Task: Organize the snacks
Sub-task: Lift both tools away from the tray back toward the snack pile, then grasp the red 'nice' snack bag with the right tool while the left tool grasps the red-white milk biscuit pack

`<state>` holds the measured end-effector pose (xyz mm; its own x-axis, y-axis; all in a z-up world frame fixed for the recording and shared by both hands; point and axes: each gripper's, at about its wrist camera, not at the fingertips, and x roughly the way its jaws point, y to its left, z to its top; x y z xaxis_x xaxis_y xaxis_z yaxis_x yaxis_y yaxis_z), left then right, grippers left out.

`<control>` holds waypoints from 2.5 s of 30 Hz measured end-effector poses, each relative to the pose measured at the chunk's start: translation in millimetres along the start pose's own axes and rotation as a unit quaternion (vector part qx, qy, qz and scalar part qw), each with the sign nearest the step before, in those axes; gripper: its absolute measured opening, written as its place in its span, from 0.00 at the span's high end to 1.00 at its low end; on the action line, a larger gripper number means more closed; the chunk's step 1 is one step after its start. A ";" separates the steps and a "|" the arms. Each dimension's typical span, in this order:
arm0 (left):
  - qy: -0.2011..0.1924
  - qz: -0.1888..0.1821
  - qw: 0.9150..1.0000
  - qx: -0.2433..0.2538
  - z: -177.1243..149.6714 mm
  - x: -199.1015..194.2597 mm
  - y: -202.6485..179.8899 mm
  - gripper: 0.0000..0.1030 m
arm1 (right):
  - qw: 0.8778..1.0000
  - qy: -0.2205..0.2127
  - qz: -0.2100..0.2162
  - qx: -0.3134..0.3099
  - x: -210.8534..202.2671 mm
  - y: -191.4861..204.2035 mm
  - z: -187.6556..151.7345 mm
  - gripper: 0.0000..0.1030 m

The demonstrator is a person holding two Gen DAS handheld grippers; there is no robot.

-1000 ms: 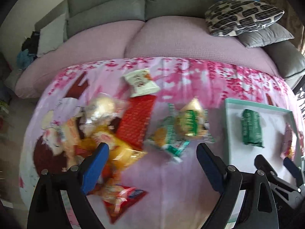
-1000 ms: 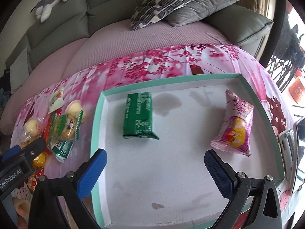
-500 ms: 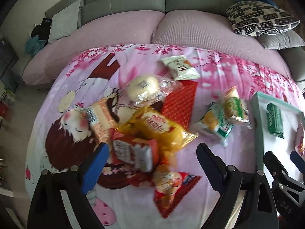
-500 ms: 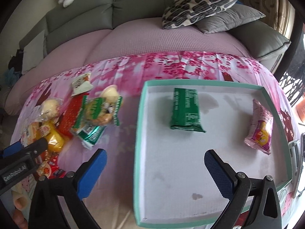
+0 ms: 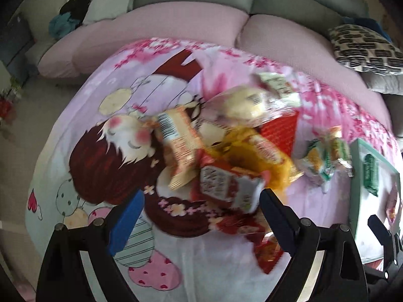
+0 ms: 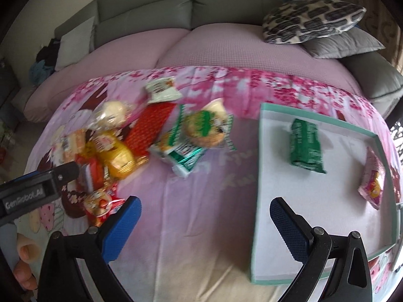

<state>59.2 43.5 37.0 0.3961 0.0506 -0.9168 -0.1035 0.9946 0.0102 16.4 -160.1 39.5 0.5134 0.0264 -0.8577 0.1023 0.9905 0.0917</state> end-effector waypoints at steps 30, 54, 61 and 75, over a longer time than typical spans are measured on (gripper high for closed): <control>0.027 0.010 0.999 -0.041 3.4 21.8 29.0 0.10 | 0.989 0.010 0.119 -0.081 37.3 86.1 -19.5 0.04; 0.029 -0.002 0.999 -0.025 4.0 23.9 20.3 0.10 | 0.996 0.028 0.076 -0.044 22.9 47.6 -14.1 0.33; 0.034 -0.010 0.999 -0.011 2.8 28.3 10.8 0.10 | 0.999 0.032 0.030 0.006 20.9 5.0 -4.8 0.33; 0.041 -0.038 0.998 0.008 4.7 45.4 -5.9 0.10 | 0.999 0.042 0.018 0.015 25.6 -5.6 -5.1 0.32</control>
<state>82.1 40.3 -2.8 0.3256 -0.0325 -0.9450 -0.0619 0.9965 -0.0555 24.6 -164.3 14.5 0.4441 0.0752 -0.8928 0.1114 0.9841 0.1383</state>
